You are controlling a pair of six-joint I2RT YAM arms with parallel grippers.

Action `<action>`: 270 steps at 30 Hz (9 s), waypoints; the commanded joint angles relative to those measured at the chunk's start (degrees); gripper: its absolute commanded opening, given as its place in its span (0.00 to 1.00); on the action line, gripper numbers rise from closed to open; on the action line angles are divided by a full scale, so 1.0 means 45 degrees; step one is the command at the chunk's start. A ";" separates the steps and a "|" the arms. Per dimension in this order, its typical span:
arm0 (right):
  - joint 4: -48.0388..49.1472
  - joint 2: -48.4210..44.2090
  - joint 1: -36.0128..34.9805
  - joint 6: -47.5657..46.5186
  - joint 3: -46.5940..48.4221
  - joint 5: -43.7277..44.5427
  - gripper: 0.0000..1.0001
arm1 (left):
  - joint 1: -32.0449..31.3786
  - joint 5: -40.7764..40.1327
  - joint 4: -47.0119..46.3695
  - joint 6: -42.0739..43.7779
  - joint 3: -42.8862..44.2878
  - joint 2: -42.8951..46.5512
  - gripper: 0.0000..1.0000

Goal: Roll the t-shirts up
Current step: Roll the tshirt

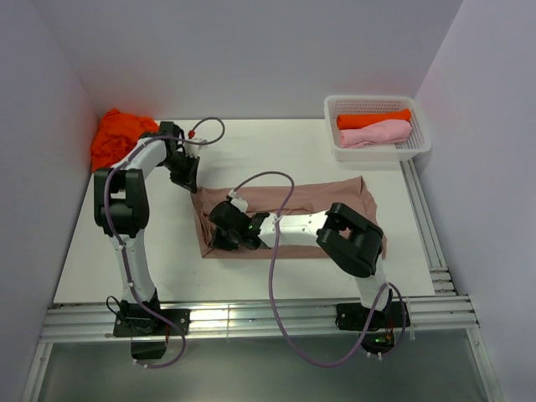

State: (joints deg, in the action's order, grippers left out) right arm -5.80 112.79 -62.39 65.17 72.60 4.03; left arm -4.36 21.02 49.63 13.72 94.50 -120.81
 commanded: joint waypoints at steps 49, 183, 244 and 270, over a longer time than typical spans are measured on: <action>0.0352 -0.0827 -0.0647 0.1124 -0.0918 0.1194 0.00 | -0.0339 -0.1721 0.0026 0.0136 0.0309 0.0813 0.13; -0.3710 0.3763 0.1072 -0.6221 0.8126 0.5979 0.00 | 0.1867 0.3767 -0.0227 0.0136 -0.0961 0.1341 0.49; -0.3691 0.0482 -0.0940 -0.1240 0.2637 0.3713 0.51 | 0.0051 0.3123 -0.2376 -0.1661 -0.1039 -0.0711 0.22; -0.3164 0.0404 -0.0979 -0.0439 0.1660 0.3323 0.26 | 0.0051 0.3045 -0.2395 -0.1563 -0.1058 -0.0789 0.22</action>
State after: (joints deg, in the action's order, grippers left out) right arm -20.95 114.93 -66.52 62.13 80.18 18.50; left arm -3.79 35.77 40.10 6.33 90.21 -124.03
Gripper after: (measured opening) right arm 0.304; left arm 0.222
